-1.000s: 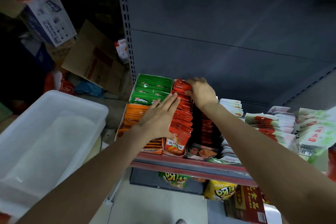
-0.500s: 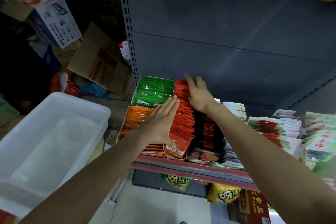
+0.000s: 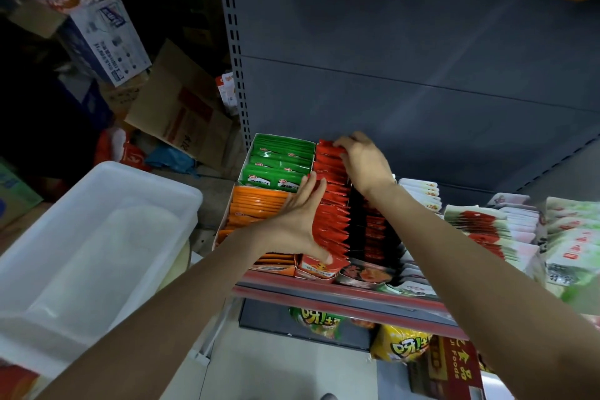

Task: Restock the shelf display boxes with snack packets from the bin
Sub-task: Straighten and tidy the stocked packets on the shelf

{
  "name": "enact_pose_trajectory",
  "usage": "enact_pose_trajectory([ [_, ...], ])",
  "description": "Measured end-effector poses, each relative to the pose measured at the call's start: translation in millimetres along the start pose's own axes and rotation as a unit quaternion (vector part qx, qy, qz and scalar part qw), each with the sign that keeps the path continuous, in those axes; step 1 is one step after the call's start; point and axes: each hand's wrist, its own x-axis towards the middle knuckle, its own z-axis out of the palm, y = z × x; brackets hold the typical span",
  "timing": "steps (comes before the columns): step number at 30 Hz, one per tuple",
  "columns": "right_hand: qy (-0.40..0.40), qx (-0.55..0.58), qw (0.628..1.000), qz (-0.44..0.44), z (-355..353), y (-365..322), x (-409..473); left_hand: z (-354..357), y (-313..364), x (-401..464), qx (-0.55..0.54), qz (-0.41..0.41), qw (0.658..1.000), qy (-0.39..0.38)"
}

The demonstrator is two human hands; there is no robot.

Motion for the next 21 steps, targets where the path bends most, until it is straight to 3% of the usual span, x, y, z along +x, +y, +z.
enact_pose_trajectory([
  [2,-0.003,0.015,1.000,0.023,-0.2,1.9,-3.9,-2.4,6.2,-2.9,-0.109,-0.010,0.994,0.004],
  [4,-0.010,0.017,0.999,0.040,-1.7,4.8,-5.5,-6.5,16.5,-4.3,-0.202,-0.009,0.976,0.082],
  [6,-0.017,0.007,0.999,0.043,-3.1,6.3,-5.2,-7.6,13.5,10.8,-0.189,-0.027,0.963,0.190],
  [8,-0.034,-0.012,0.998,0.043,-2.3,6.2,-3.0,-9.7,10.0,31.1,-0.141,-0.064,0.958,0.243],
  [14,-0.046,-0.067,0.996,0.040,2.0,3.6,0.3,-9.6,3.6,69.6,-0.147,-0.115,0.948,0.259],
  [18,-0.058,-0.007,0.997,0.054,-2.6,-0.3,4.4,-17.5,6.1,72.5,-0.148,-0.113,0.938,0.291],
  [21,-0.076,0.011,0.997,0.011,-3.9,-1.9,-20.8,-13.1,0.4,60.1,-0.153,-0.080,0.941,0.292],
])
